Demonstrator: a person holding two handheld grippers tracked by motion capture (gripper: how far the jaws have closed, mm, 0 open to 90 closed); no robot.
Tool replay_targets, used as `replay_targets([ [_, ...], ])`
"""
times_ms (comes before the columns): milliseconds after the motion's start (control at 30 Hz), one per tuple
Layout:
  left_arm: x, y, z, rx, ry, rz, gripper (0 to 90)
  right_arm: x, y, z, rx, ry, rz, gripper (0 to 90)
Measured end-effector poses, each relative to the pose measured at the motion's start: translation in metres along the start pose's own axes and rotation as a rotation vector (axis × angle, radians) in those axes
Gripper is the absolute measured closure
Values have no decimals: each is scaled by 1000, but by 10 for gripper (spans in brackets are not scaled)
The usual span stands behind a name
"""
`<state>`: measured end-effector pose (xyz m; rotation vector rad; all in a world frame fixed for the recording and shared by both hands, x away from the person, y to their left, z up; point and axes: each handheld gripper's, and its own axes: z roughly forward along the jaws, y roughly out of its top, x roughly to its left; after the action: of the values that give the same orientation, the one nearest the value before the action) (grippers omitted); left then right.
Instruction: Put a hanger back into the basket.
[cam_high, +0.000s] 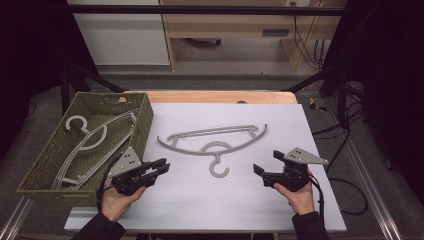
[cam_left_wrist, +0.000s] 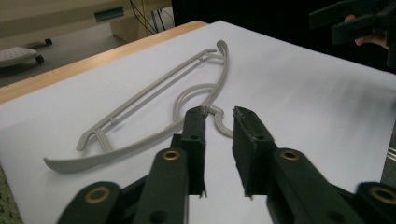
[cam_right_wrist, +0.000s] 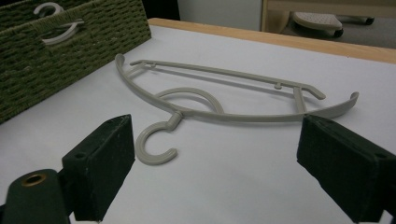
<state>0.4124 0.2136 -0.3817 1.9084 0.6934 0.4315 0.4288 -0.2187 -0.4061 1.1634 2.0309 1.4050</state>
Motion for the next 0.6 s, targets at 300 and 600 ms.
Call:
replay_targets([
  [300,-8,-8,10,39,-12,2,899,-6,6,24,-7,-32,-2,355],
  [600,-7,-10,9,41,6,2,900,-21,5,63,64,-53,35,684],
])
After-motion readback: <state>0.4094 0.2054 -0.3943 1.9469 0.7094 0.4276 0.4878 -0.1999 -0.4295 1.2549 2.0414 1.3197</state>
